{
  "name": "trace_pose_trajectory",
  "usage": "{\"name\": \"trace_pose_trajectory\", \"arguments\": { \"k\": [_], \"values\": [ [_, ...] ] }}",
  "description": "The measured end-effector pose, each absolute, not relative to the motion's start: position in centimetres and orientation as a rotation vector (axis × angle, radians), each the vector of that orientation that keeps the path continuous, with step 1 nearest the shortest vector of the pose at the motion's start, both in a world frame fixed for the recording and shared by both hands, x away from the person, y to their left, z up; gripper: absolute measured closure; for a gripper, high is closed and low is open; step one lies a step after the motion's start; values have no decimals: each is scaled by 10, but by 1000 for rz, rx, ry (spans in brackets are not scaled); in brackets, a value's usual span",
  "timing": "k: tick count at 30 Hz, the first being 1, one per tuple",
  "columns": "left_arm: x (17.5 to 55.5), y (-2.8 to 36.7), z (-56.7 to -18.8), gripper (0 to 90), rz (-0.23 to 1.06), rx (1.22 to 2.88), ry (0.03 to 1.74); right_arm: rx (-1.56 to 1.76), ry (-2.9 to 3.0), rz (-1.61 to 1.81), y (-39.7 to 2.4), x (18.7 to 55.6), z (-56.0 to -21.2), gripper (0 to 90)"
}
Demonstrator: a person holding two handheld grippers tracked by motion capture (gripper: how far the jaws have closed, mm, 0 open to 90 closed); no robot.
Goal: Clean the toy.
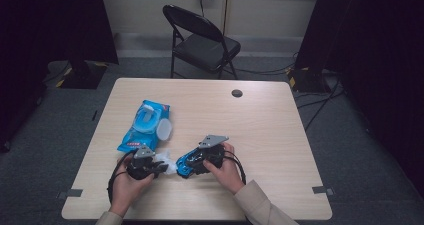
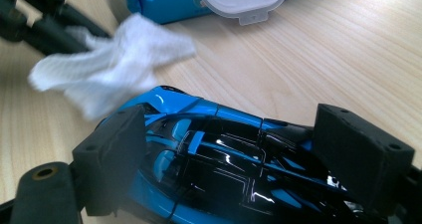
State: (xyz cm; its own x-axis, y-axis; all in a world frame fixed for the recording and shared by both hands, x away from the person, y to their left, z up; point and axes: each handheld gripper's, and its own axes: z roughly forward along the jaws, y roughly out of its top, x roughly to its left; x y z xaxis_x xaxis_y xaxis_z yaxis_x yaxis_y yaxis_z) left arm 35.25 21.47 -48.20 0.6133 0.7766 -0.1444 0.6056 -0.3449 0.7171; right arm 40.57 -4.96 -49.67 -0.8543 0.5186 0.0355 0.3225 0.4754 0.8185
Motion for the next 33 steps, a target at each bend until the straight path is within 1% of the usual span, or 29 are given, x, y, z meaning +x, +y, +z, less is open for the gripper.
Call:
{"name": "trace_pose_trajectory", "arguments": {
  "k": [4,7,8,10,13,24,33],
  "values": [
    [362,214,-484,779,347,2028,1147,725,2504,1320,-49,405,-497,137],
    [367,203,-493,775,335,2061,1148,726,2504,1319,-49,405,-497,137],
    [366,200,-497,773,351,2066,1134,725,2503,1320,-49,405,-497,137],
    [365,197,-496,773,313,2069,1112,725,2502,1321,-49,405,-497,137],
    [361,193,-493,776,282,2115,1081,723,2504,1319,-49,405,-497,137],
    [347,188,-490,783,234,2163,1034,722,2506,1314,-49,405,-497,136],
    [334,185,-490,789,198,2160,1029,727,2503,1312,-49,405,-497,137]
  ]
}}
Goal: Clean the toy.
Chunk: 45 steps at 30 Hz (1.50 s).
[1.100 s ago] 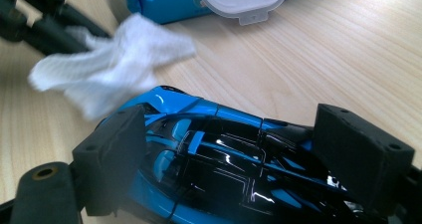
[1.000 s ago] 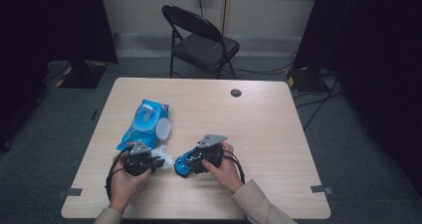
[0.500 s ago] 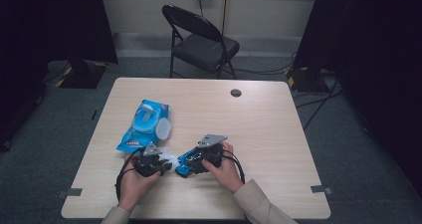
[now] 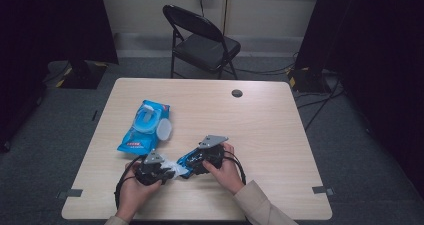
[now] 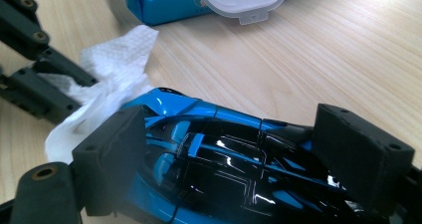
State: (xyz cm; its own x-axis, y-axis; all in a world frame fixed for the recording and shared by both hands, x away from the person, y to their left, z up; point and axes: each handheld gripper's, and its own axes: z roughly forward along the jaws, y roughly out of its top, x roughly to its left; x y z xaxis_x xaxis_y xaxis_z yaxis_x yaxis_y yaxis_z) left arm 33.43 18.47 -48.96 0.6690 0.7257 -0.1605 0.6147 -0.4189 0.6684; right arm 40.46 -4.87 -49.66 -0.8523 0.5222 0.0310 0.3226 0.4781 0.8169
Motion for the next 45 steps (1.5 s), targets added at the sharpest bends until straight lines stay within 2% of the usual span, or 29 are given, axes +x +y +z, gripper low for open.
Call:
{"name": "trace_pose_trajectory", "arguments": {
  "k": [13,18,34,41,45],
  "values": [
    [321,170,-489,790,150,2181,981,733,2497,1311,-48,404,-497,136],
    [319,163,-489,790,175,2203,954,732,2493,1315,-49,404,-497,137],
    [317,137,-491,789,101,2194,874,738,2493,1312,-48,404,-497,137],
    [316,146,-483,788,85,2174,876,739,2498,1315,-49,405,-497,138],
    [318,160,-472,788,125,2150,895,739,2499,1317,-49,405,-497,138]
  ]
}}
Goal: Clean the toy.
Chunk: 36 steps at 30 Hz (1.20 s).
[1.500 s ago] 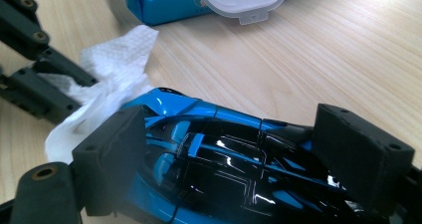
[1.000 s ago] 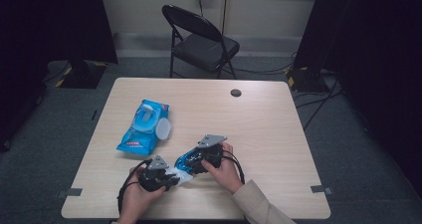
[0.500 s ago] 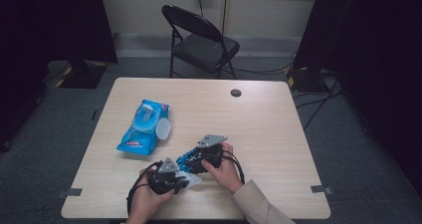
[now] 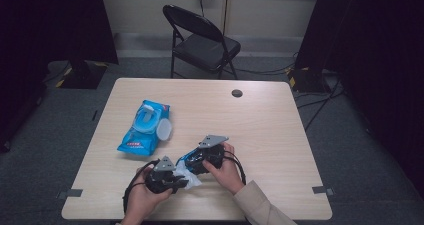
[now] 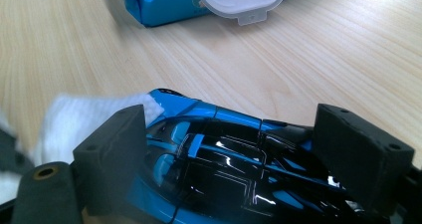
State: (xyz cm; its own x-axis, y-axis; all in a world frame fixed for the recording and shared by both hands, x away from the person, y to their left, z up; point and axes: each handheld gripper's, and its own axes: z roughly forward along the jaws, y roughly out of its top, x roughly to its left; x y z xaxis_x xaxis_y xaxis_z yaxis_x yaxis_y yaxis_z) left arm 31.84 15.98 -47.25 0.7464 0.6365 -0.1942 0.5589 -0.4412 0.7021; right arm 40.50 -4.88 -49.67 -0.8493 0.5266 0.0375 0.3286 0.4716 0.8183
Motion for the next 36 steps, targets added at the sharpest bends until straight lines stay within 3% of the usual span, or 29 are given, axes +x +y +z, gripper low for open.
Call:
{"name": "trace_pose_trajectory", "arguments": {
  "k": [14,22,36],
  "values": [
    [349,202,-470,788,262,2023,1075,736,2493,1323,-49,404,-497,138],
    [366,195,-485,785,313,2022,1122,737,2491,1327,-49,404,-498,138],
    [369,183,-493,786,271,2100,1121,736,2490,1327,-49,404,-498,138]
  ]
}}
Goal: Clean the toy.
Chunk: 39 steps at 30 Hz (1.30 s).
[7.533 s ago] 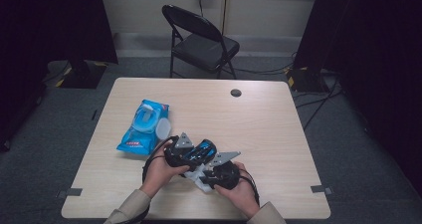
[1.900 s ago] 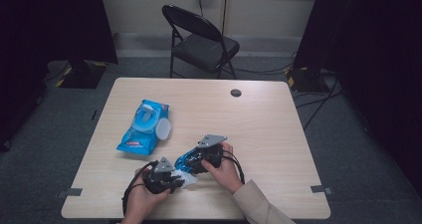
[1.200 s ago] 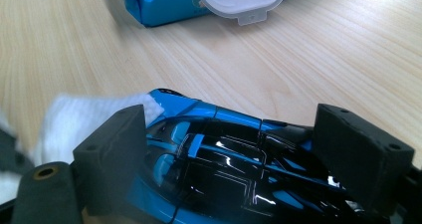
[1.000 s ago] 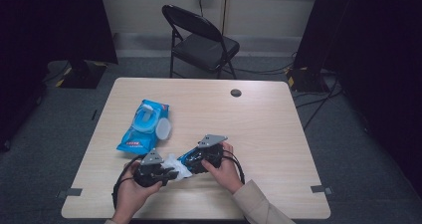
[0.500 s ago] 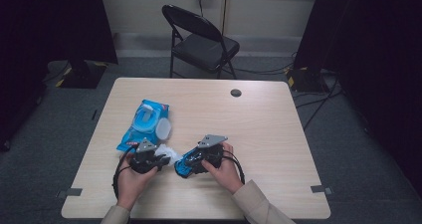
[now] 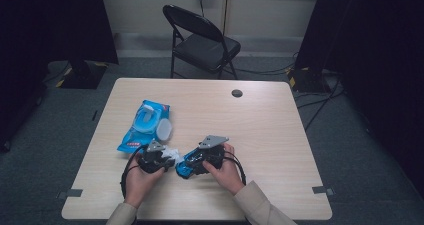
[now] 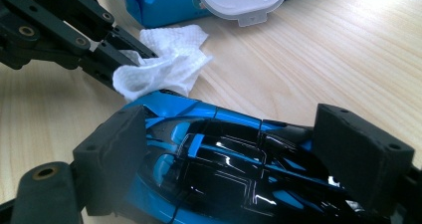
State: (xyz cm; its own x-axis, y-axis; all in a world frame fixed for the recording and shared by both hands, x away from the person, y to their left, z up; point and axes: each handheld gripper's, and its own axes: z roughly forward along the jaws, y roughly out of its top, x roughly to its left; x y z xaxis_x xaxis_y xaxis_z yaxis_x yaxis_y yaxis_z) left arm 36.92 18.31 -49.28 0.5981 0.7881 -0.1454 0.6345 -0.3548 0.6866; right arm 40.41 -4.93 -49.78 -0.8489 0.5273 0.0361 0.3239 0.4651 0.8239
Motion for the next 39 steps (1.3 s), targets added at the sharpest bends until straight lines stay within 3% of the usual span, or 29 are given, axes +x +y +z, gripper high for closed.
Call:
{"name": "trace_pose_trajectory", "arguments": {
  "k": [39],
  "values": [
    [326,177,-492,785,149,2107,1078,733,2482,1332,-49,404,-498,138]
  ]
}}
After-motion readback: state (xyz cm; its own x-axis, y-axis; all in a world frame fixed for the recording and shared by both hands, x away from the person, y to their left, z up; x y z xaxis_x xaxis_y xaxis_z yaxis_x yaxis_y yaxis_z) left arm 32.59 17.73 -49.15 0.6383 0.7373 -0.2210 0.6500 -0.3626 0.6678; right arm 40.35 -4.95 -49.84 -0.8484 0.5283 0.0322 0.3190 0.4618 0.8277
